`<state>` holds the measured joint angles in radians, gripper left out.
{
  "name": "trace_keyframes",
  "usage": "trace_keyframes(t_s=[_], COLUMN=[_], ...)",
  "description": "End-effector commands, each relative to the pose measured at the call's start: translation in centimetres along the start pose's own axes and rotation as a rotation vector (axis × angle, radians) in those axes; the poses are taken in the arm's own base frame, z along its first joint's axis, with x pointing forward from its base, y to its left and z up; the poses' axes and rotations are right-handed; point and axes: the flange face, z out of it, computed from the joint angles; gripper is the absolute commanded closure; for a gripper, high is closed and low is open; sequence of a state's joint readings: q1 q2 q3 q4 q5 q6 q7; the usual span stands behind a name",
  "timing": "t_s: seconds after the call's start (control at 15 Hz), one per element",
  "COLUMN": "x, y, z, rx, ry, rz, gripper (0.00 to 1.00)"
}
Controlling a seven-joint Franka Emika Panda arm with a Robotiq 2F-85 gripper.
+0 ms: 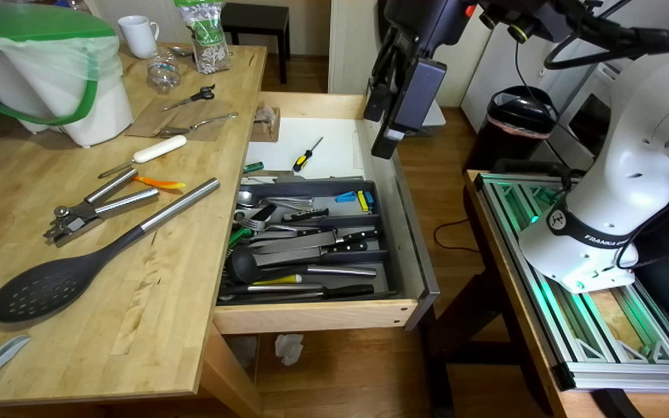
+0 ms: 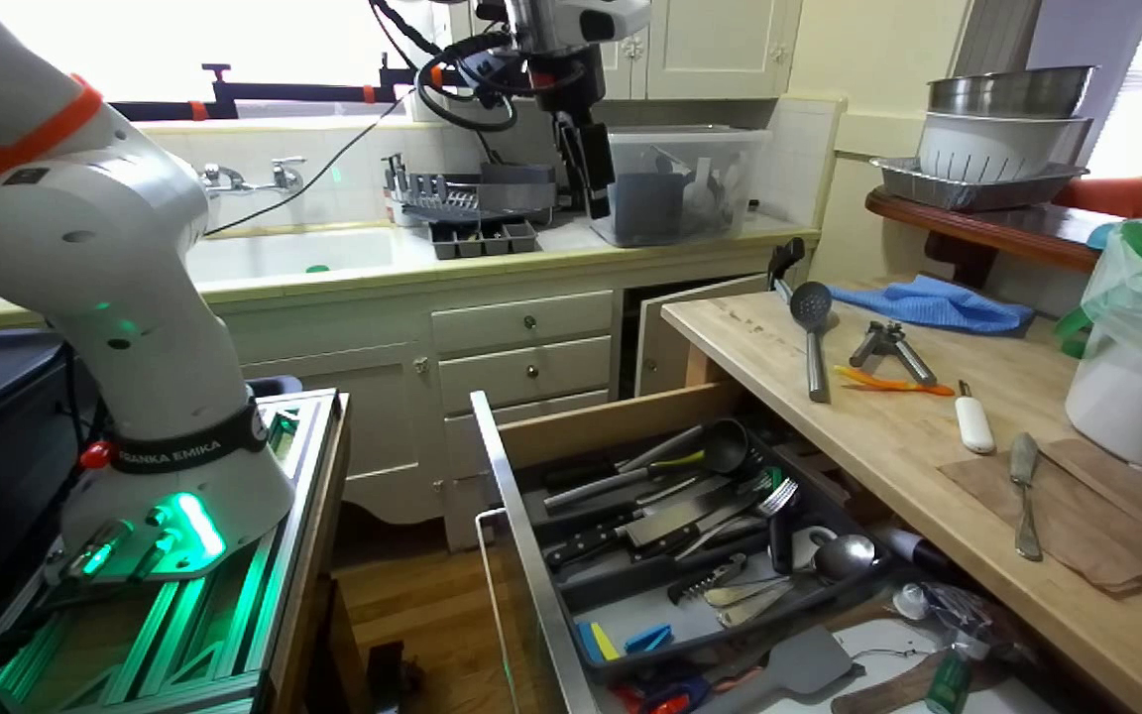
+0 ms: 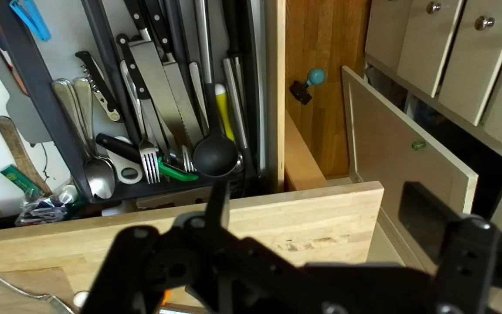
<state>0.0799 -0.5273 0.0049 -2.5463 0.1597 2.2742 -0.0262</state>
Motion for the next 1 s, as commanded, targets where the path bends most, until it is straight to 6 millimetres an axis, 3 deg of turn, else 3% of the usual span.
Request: trace_keyframes(t_s=[0.0, 0.6, 0.93], x=[0.0, -1.6, -1.5], y=[0.9, 7.5, 12.5], z=[0.5, 5.5, 8.5], rx=[0.016, 0.000, -0.077], ry=[-0.007, -0.040, 0.081], rz=[0.010, 0.014, 0.057], gripper=[0.00, 0.00, 0.00])
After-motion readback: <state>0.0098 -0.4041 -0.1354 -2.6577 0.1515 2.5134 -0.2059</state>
